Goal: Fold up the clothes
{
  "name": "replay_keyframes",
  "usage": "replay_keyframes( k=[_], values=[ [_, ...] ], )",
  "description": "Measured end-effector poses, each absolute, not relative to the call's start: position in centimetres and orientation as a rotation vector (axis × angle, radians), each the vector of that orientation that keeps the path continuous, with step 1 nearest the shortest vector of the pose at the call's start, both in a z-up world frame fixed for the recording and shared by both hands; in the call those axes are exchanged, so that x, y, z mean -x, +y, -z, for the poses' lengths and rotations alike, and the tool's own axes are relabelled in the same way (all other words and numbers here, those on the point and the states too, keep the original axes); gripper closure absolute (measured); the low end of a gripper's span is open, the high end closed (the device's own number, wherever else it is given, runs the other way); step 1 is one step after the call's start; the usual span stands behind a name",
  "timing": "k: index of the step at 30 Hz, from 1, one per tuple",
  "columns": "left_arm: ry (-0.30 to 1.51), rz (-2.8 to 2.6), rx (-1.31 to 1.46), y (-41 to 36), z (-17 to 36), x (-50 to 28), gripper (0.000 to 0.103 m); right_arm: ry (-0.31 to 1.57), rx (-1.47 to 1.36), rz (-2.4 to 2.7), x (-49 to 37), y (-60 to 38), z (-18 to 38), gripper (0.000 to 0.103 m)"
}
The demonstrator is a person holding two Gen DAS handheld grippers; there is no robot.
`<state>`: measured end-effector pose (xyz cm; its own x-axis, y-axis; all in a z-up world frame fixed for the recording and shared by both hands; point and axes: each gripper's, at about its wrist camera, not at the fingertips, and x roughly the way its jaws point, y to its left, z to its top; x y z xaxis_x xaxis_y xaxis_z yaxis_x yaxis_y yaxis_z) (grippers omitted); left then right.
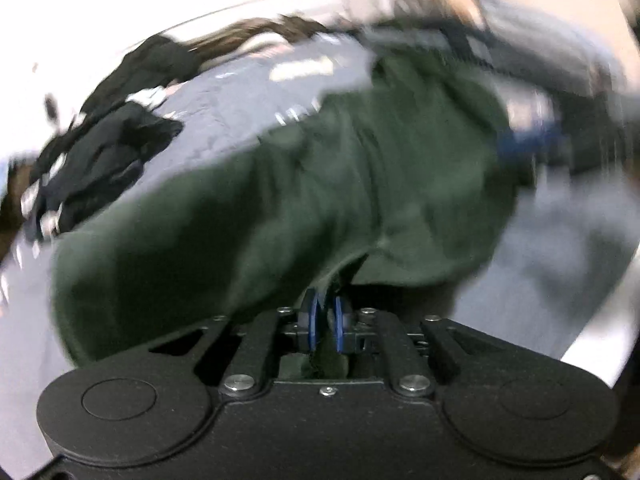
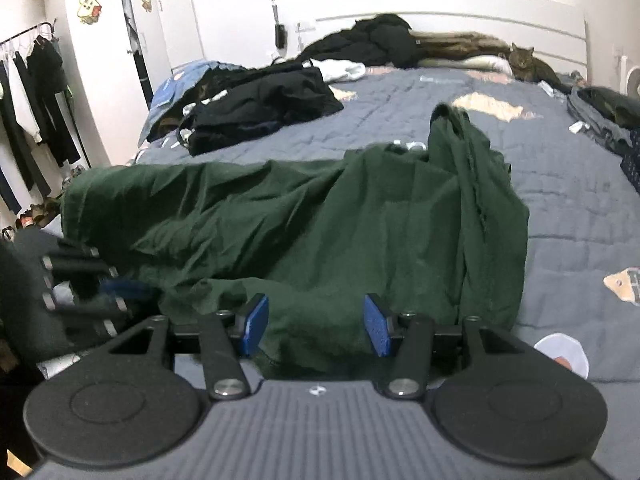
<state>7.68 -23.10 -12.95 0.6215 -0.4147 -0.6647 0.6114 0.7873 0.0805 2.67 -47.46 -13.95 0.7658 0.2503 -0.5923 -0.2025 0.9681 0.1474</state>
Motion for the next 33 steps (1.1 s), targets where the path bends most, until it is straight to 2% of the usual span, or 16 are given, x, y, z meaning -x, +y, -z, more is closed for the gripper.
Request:
replay_keyframes(
  k=[3, 5, 7, 9, 25, 27, 28, 29, 30, 31, 33],
  values=[
    [0.703, 0.615, -0.185, -21.7, 10.7, -8.7, 0.095, 0.623, -0.040, -0.282, -1.8, -46.6, 13.4, 0.051],
    [0.698, 0.631, -0.151, -21.7, 9.5, -8.9, 0.095, 0.596, 0.011, -0.325, -1.0, -45.6, 13.2, 0.046],
    [0.694, 0.655, -0.120, -21.9, 8.4, -9.1, 0.095, 0.567, 0.059, -0.363, -0.2, -44.4, 13.1, 0.033],
    [0.690, 0.676, -0.097, -22.1, 7.3, -9.3, 0.095, 0.532, 0.093, -0.382, 0.3, -43.5, 13.2, 0.030],
    [0.693, 0.715, 0.000, -22.1, 5.1, -9.2, 0.095, 0.430, 0.510, -0.189, -1.2, -39.6, 18.4, 0.030],
    [0.697, 0.713, 0.000, -22.0, 5.2, -9.2, 0.095, 0.443, 0.513, -0.170, -1.5, -39.7, 18.6, 0.039],
    [0.699, 0.710, -0.001, -22.0, 5.2, -9.3, 0.095, 0.456, 0.491, -0.152, -1.8, -40.1, 18.6, 0.057],
    [0.701, 0.708, -0.003, -22.0, 5.3, -9.3, 0.095, 0.470, 0.452, -0.140, -2.1, -40.6, 18.4, 0.070],
    [0.701, 0.703, -0.006, -22.0, 5.4, -9.2, 0.095, 0.483, 0.406, -0.131, -2.4, -41.2, 18.0, 0.091],
    [0.701, 0.693, -0.014, -22.0, 5.5, -9.1, 0.095, 0.488, 0.349, -0.125, -2.5, -42.0, 17.4, 0.095],
    [0.707, 0.676, -0.035, -21.9, 5.8, -8.9, 0.094, 0.480, 0.217, -0.118, -2.4, -43.5, 15.8, 0.096]
  ],
)
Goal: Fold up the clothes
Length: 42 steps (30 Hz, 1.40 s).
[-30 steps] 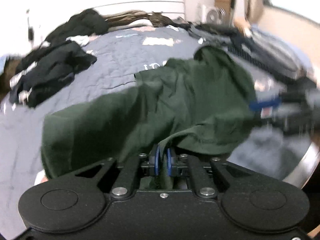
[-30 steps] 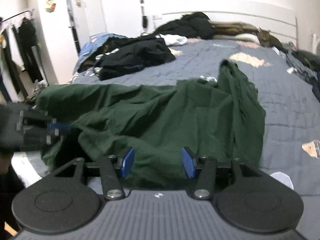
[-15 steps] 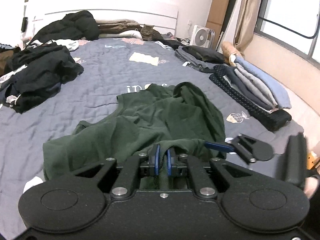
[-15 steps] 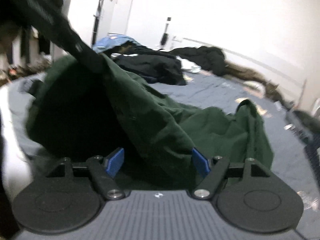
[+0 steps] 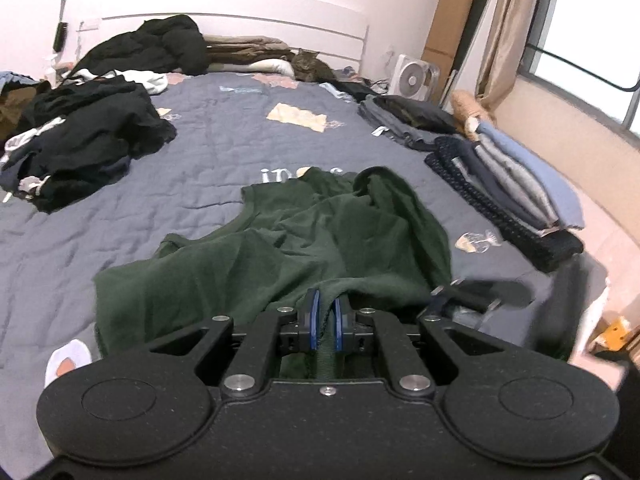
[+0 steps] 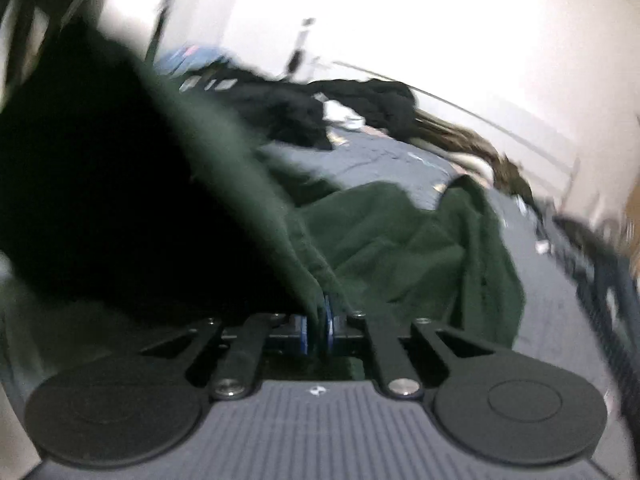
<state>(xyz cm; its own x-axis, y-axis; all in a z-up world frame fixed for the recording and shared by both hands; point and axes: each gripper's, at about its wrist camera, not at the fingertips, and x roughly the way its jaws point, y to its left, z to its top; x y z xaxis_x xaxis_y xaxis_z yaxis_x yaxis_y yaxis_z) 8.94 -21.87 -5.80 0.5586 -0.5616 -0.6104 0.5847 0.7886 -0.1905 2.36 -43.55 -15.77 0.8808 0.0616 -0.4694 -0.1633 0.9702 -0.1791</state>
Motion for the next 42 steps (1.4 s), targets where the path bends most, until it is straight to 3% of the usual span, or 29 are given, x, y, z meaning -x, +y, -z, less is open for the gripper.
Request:
replay_keyframes(
  k=[2, 3, 4, 6, 7, 18, 29, 30, 31, 32, 33, 37, 42],
  values=[
    [0.711, 0.645, -0.076, -21.9, 6.3, -8.4, 0.091, 0.471, 0.088, -0.117, -2.2, -45.1, 14.2, 0.096],
    [0.712, 0.628, -0.097, -22.0, 6.6, -8.1, 0.083, 0.467, 0.027, -0.125, -2.0, -45.9, 13.6, 0.096],
    [0.715, 0.600, -0.124, -22.1, 7.0, -7.7, 0.064, 0.463, -0.035, -0.133, -1.8, -46.6, 12.9, 0.096],
    [0.697, 0.538, -0.182, -22.6, 8.0, -6.2, 0.037, 0.456, -0.126, -0.143, -1.7, -47.8, 12.2, 0.096],
    [0.682, 0.518, -0.209, -22.9, 8.6, -5.4, 0.029, 0.457, -0.166, -0.150, -1.9, -48.3, 12.0, 0.096],
    [0.673, 0.367, -0.622, -26.1, 16.0, -2.0, 0.029, 0.459, -0.356, -0.149, -2.6, -51.7, 11.7, 0.096],
    [0.687, 0.351, -0.741, -26.7, 18.5, -2.1, 0.029, 0.456, -0.401, -0.089, -2.2, -53.6, 11.9, 0.096],
    [0.686, 0.346, -0.735, -26.6, 18.6, -2.3, 0.030, 0.458, -0.399, -0.089, -2.2, -53.6, 11.9, 0.096],
    [0.685, 0.342, -0.725, -26.5, 18.7, -2.5, 0.043, 0.461, -0.396, -0.089, -2.3, -53.5, 12.0, 0.096],
    [0.695, 0.345, -0.699, -26.3, 18.6, -2.8, 0.058, 0.462, -0.392, -0.088, -2.2, -53.5, 12.1, 0.096],
    [0.717, 0.354, -0.661, -26.0, 18.4, -3.2, 0.089, 0.465, -0.387, -0.086, -2.3, -53.4, 12.2, 0.096],
    [0.740, 0.362, -0.508, -24.3, 17.2, -4.2, 0.099, 0.479, -0.379, -0.083, -2.4, -53.5, 12.6, 0.096],
    [0.687, 0.365, -0.351, -22.3, 14.3, -4.3, 0.100, 0.471, -0.390, -0.083, -2.4, -53.7, 12.4, 0.096]
  ],
)
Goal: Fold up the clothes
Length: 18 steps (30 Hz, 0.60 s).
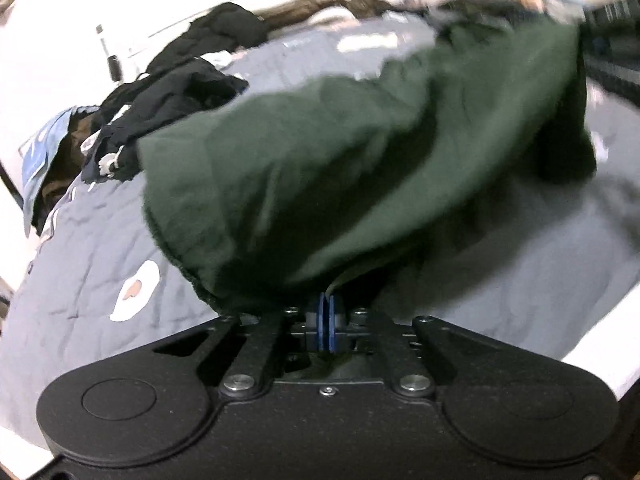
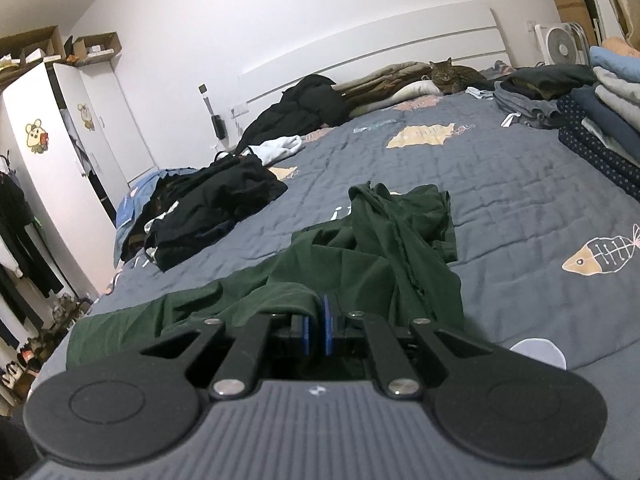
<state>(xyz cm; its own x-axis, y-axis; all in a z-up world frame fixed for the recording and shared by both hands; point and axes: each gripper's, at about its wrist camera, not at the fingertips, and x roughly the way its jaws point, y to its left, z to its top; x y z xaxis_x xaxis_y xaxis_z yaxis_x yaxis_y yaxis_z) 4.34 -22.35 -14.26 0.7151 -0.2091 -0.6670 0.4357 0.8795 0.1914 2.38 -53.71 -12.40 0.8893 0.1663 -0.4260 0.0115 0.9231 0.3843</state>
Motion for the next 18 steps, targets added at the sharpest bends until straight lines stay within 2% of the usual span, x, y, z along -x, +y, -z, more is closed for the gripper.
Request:
replay_keyframes(
  k=[12, 18],
  values=[
    [0.442, 0.400, -0.091, -18.3, -1.1, -6.3, 0.101, 0.386, -0.382, -0.112, -0.7, -53.6, 8.0, 0.096],
    [0.401, 0.434, -0.052, -18.1, -4.4, -6.0, 0.101, 0.431, -0.253, -0.088, -0.8, -52.3, 8.9, 0.095]
  ],
)
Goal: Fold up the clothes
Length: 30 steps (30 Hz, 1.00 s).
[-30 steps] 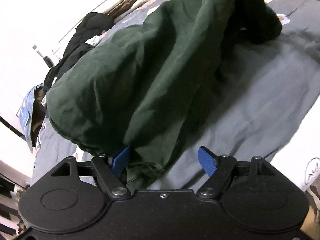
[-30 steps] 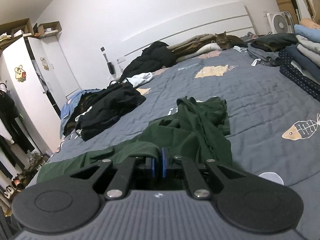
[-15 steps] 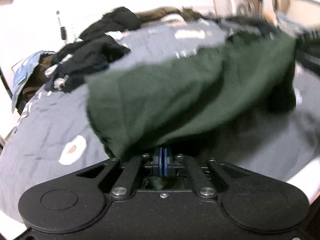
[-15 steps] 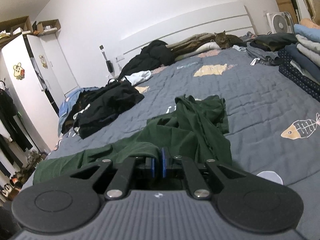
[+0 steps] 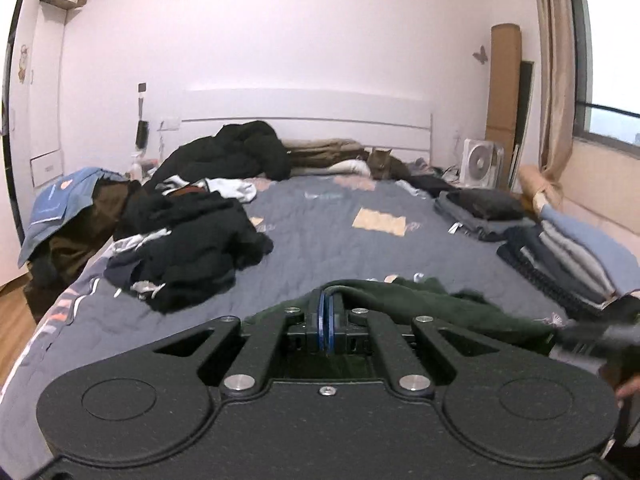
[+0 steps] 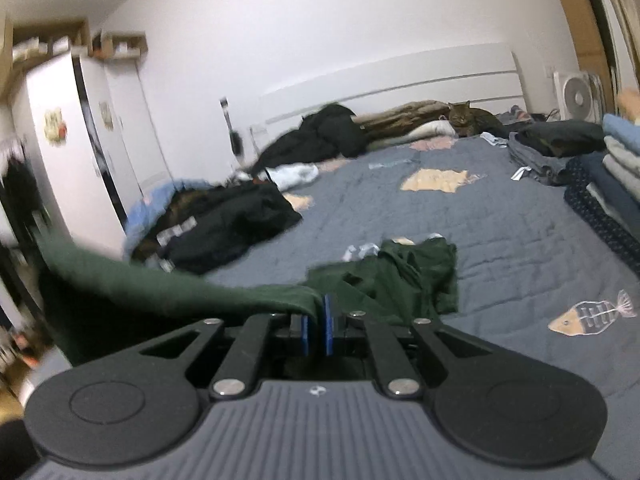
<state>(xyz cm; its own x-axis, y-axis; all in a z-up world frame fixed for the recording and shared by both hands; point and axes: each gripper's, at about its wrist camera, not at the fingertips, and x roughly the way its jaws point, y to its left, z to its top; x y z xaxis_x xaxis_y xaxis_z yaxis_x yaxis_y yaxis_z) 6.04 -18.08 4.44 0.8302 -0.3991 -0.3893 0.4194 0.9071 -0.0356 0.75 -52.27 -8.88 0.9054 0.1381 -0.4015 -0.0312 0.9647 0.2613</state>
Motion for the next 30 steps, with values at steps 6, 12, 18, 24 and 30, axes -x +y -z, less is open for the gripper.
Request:
replay_keyframes(
  k=[6, 12, 18, 24, 30],
  values=[
    [0.441, 0.435, -0.054, -18.4, -3.4, -6.2, 0.101, 0.541, -0.105, -0.086, -1.9, -49.9, 12.5, 0.092],
    [0.495, 0.420, -0.037, -17.6, -1.5, -7.0, 0.101, 0.615, 0.087, -0.037, -2.2, -47.7, 15.2, 0.062],
    [0.500, 0.417, -0.033, -17.0, -1.6, -7.3, 0.101, 0.675, 0.118, -0.049, -1.5, -47.8, 16.4, 0.036],
    [0.530, 0.406, -0.043, -17.1, -0.5, -8.0, 0.101, 0.733, 0.249, -0.100, -0.7, -46.3, 17.7, 0.033],
    [0.614, 0.400, -0.108, -18.0, 2.3, -7.8, 0.100, 0.776, 0.113, -0.086, -1.2, -47.9, 17.3, 0.080]
  ],
)
